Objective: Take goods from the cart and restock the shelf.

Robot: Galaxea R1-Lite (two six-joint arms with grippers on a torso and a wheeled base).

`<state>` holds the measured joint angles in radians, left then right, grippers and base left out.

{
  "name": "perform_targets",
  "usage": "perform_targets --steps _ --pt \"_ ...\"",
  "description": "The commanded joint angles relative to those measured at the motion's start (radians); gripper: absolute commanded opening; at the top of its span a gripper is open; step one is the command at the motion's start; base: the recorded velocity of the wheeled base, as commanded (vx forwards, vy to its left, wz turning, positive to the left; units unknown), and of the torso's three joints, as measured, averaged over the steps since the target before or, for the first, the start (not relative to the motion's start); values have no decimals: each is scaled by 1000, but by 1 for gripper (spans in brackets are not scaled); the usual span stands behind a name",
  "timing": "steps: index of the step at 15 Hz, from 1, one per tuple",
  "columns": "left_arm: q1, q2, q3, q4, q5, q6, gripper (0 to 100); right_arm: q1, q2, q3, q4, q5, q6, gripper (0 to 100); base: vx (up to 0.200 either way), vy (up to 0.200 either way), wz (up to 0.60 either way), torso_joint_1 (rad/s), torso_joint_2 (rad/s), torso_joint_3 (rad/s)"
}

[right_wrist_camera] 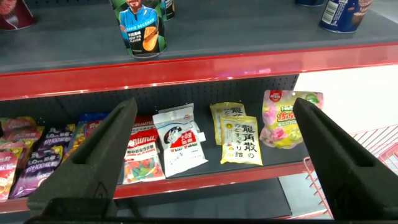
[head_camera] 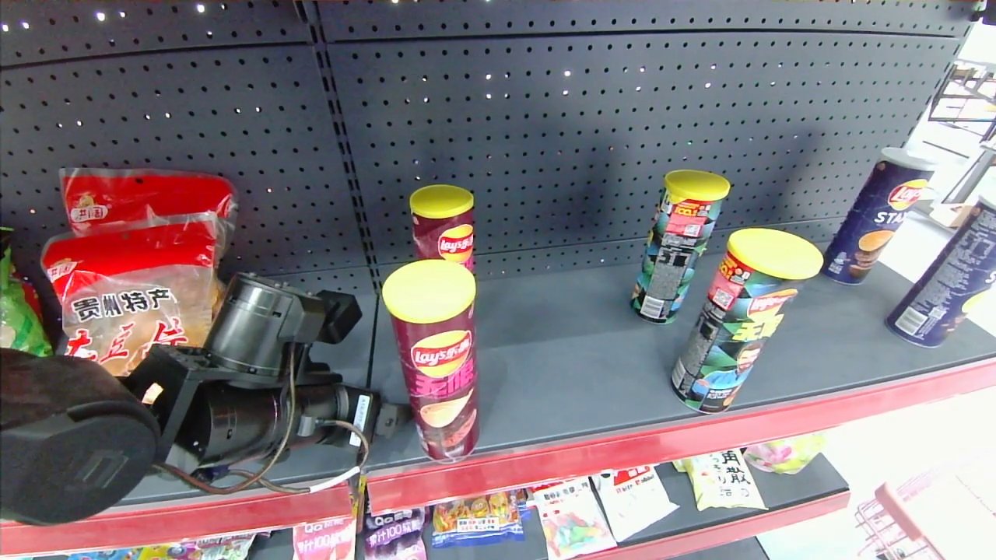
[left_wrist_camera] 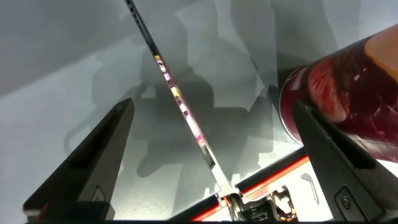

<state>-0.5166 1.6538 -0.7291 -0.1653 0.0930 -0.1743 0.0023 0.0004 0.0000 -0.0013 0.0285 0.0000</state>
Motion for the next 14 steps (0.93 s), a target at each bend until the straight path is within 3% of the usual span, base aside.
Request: perform_targets --steps 1,5,9,10,13,14 --pt "0 4 -1 0 1 -1 100 1 0 0 0 1 0 100 0 0 0 0 0 0" --pt "3 -8 4 0 7 -1 100 1 0 0 0 1 0 100 0 0 0 0 0 0" --pt "58 -232 76 56 97 10 100 1 0 0 0 1 0 100 0 0 0 0 0 0" --pt "84 -312 82 107 106 25 100 1 0 0 0 1 -2 100 0 0 0 0 0 0" --pt "191 -612 82 403 110 114 100 1 0 0 0 1 0 100 0 0 0 0 0 0" --pt "233 -678 88 448 108 116 100 1 0 0 0 1 0 100 0 0 0 0 0 0"
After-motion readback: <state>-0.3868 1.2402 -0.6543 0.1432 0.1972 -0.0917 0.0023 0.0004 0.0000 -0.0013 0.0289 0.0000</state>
